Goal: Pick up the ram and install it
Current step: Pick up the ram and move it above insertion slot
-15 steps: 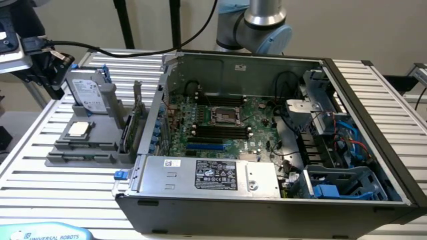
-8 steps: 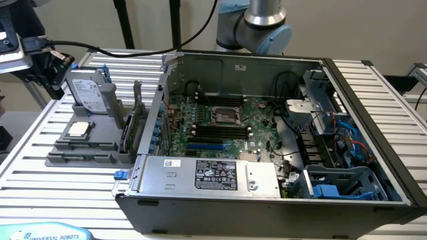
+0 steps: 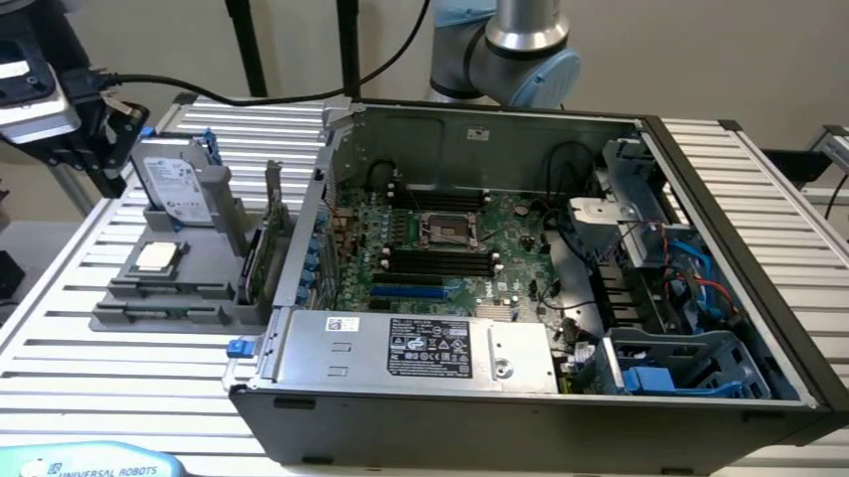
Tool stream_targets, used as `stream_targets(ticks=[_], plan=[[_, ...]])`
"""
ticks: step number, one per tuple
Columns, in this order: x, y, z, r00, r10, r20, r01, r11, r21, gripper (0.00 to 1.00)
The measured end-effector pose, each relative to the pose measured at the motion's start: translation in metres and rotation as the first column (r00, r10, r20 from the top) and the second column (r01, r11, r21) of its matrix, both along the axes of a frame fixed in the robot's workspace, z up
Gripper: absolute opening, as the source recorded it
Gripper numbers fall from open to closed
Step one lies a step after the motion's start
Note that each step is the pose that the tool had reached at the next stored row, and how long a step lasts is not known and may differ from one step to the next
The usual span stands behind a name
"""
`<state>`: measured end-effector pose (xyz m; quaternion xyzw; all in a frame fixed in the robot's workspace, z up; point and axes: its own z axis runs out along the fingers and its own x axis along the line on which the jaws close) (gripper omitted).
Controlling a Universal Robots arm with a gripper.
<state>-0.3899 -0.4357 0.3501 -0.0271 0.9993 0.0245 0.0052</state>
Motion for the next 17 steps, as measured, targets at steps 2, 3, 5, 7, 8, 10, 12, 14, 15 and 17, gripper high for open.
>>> stream_targets(ticks=[2, 3, 5, 7, 8, 10, 12, 14, 15, 17], plan=[[0.0000, 0.0000, 0.0000, 0.9994, 0.036, -0.0001, -0.036, 0.9994, -0.0002, 0.11], [0.0000, 0.0000, -0.0001, 0.9985, 0.054, 0.0000, -0.054, 0.9985, -0.0002, 0.11], [0.0000, 0.0000, -0.0002, 0.9959, 0.091, 0.0000, -0.091, 0.9959, -0.0004, 0.11], [0.0000, 0.0000, -0.0002, 0.9919, 0.127, -0.0001, -0.127, 0.9919, -0.0005, 0.11], [0.0000, 0.0000, -0.0003, 0.9894, 0.145, 0.0000, -0.145, 0.9894, -0.0004, 0.11], [0.0000, 0.0000, -0.0003, 0.9836, 0.181, 0.0000, -0.181, 0.9836, -0.0004, 0.11], [0.0000, 0.0000, -0.0004, 0.9762, 0.217, -0.0001, -0.217, 0.9762, -0.0005, 0.11], [0.0000, 0.0000, -0.0005, 0.9679, 0.251, 0.0000, -0.251, 0.9679, -0.0005, 0.11], [0.0000, 0.0000, -0.0005, 0.9632, 0.269, 0.0000, -0.269, 0.9632, -0.0005, 0.11], [0.0000, 0.0000, -0.0006, 0.9525, 0.305, 0.0000, -0.305, 0.9525, -0.0005, 0.11]])
